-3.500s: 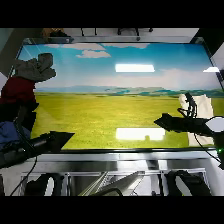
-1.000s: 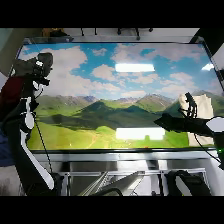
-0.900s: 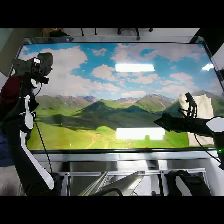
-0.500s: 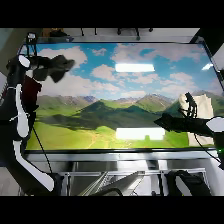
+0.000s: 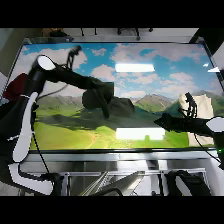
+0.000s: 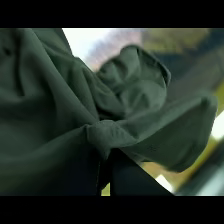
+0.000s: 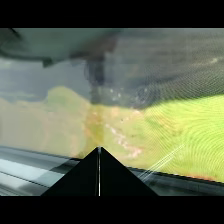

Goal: Fold the shirts.

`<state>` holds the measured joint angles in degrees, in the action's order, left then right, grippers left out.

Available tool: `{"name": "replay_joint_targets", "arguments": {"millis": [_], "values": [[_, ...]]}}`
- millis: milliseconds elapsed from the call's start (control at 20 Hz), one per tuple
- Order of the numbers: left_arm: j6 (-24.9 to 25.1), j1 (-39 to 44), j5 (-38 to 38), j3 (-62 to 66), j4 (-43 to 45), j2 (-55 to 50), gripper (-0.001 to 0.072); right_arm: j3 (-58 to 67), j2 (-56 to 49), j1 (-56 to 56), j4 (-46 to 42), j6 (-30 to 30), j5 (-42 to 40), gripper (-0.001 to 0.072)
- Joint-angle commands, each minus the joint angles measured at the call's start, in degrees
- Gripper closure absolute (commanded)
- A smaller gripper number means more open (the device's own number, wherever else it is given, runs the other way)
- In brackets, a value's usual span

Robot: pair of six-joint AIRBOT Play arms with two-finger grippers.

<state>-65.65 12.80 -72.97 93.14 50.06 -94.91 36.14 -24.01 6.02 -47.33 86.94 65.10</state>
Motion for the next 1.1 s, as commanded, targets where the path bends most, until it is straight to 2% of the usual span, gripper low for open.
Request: {"name": "replay_joint_targets", "arguments": {"millis": [0, 50, 100, 300, 400, 600, 750, 900, 1000, 1050], "values": [[-3.63, 5.77, -4.22, -7.67, -1.68, 1.11, 0.0576, -0.02, 0.04, -0.04, 0.00, 0.02, 0.00, 0.0690], [-5.01, 6.21, -5.64, -7.69, -1.66, 1.11, 0.0079, -0.02, 0.04, -0.04, 0.00, 0.02, 0.00, 0.0690], [-8.17, 6.14, -7.30, -7.02, -1.62, 1.14, 0.0027, -0.02, 0.07, -0.04, 0.00, 0.02, 0.00, 0.0690], [-14.45, 1.90, -18.67, -2.91, -1.62, 2.64, 0.0030, -0.02, 0.04, -0.04, 0.00, 0.00, 0.00, 0.0690], [-14.80, 0.09, -18.18, -8.50, -1.62, 7.72, 0.0056, -0.02, 0.04, -0.04, 0.00, 0.00, 0.00, 0.0690], [-14.12, -0.46, -10.40, -30.77, -1.81, 22.27, 0.0055, -0.02, 0.04, -0.04, 0.00, 0.00, 0.00, 0.0690], [-14.45, 3.39, 4.79, -50.31, -4.35, 31.69, 0.0055, -0.02, 0.04, -0.04, 0.00, 0.00, -0.39, 0.0690], [-14.29, 8.11, 29.20, -64.96, -16.96, 36.33, 0.0055, -0.02, 0.00, -0.04, -0.02, -0.02, -2.05, 0.0689], [-13.68, 9.99, 40.65, -68.65, -20.46, 36.15, 0.0055, -0.02, -1.20, -0.04, 0.00, -0.22, -4.98, 0.0683], [-13.64, 10.73, 43.85, -68.83, -21.03, 35.04, 0.0055, -0.02, -2.73, -0.04, 0.02, -0.26, -6.25, 0.0608]]}}
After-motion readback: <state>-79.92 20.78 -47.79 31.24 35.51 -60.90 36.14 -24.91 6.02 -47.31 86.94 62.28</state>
